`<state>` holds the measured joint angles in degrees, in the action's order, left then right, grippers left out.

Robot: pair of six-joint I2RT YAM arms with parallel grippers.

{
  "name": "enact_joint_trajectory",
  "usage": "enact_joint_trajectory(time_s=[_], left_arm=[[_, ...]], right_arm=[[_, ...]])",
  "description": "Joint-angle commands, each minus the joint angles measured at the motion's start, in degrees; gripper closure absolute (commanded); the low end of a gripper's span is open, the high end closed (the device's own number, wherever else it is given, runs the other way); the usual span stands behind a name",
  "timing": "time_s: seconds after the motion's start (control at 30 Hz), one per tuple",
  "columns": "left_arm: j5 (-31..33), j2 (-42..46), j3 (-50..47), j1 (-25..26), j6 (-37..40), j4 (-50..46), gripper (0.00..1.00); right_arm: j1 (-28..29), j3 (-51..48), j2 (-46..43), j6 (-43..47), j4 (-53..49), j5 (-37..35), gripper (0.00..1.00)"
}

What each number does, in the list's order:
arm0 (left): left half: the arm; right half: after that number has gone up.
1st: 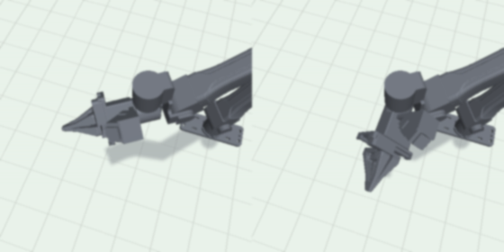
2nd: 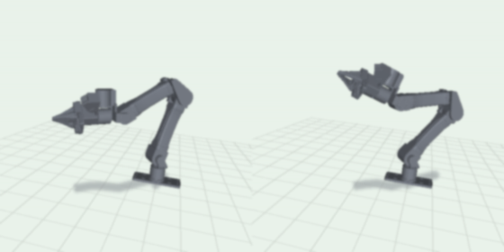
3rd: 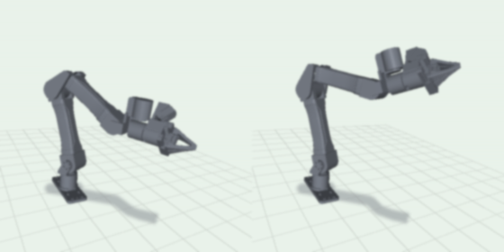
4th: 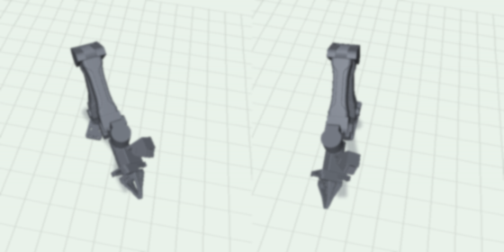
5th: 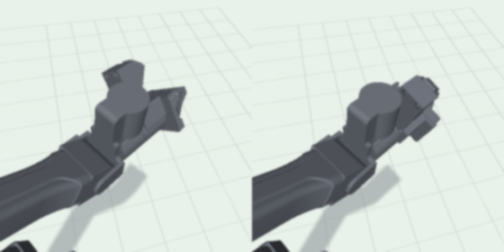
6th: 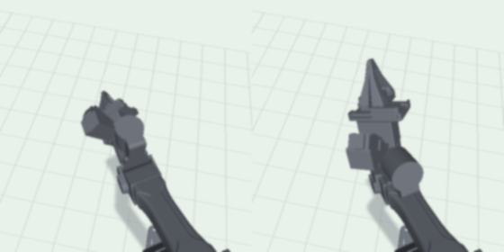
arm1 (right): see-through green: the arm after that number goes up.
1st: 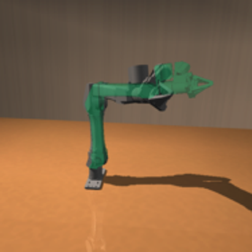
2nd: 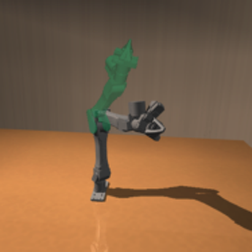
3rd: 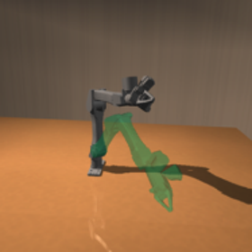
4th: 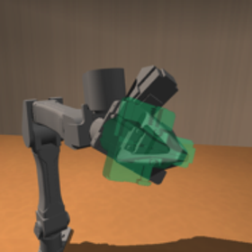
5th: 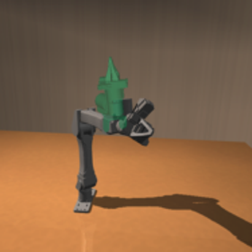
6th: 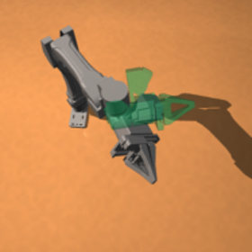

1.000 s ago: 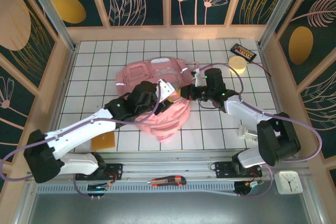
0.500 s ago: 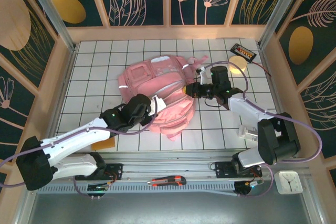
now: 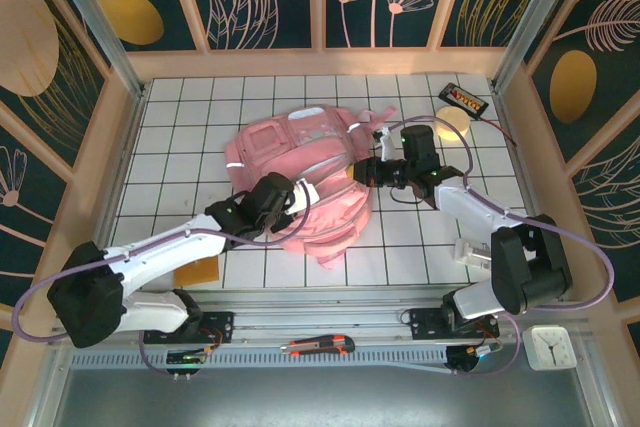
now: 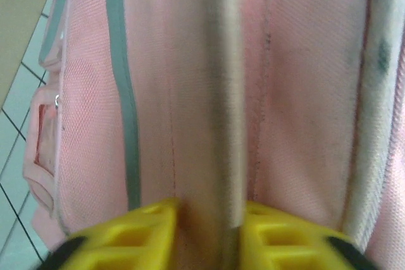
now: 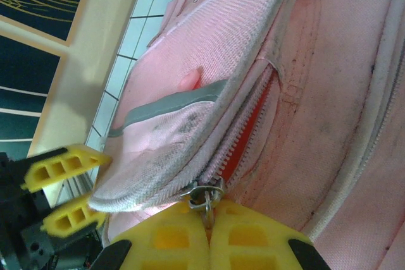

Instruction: Pack the student bag

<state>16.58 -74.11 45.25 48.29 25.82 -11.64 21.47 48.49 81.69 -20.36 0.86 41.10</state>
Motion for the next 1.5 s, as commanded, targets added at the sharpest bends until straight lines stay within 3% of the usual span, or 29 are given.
enact_joint_trajectory(time_s=[0.0,0.07,0.4,0.7,0.8,0.93,1.03,1.17,1.4,1.47], left_arm=[[-0.83,-2.26,2.47,-0.75,1.54,1.66,0.88],[-1.32,-3.53,3.62,-0.78,1.61,1.41,1.00],[-5.91,-5.39,9.90,-0.75,-4.09,0.65,1.00],[-6.37,-7.87,14.92,-0.80,-11.57,2.06,1.00],[-7.24,-8.16,16.38,-0.69,-12.70,1.46,1.00],[-8.04,-7.52,17.57,-0.52,-13.54,1.49,1.00],[-8.30,-6.94,18.09,-0.37,-14.20,1.44,1.00],[-8.60,-6.84,18.30,0.98,-14.97,1.17,1.00],[-8.56,-5.57,16.27,2.15,-14.30,1.68,1.00],[-8.58,-5.12,15.25,2.78,-12.41,1.19,1.00]], right_arm=[[-0.21,2.61,-1.51,2.55,-0.82,3.84,1.00],[-0.29,3.05,-1.14,3.78,-1.78,5.27,1.00],[-0.65,4.27,1.45,8.37,-6.08,18.83,1.00],[-0.51,2.75,1.37,5.91,-5.80,19.54,1.00],[1.00,4.53,1.06,11.17,-11.64,14.77,1.00],[6.23,7.91,-0.11,20.36,-18.89,-1.77,1.00],[10.07,7.46,-1.10,22.20,-18.35,-11.47,1.00],[14.76,4.20,-3.42,21.31,-12.09,-18.07,0.98],[15.97,0.27,-6.98,17.91,-6.19,-27.09,0.93],[15.36,0.37,-7.51,17.36,-5.70,-26.57,1.00]])
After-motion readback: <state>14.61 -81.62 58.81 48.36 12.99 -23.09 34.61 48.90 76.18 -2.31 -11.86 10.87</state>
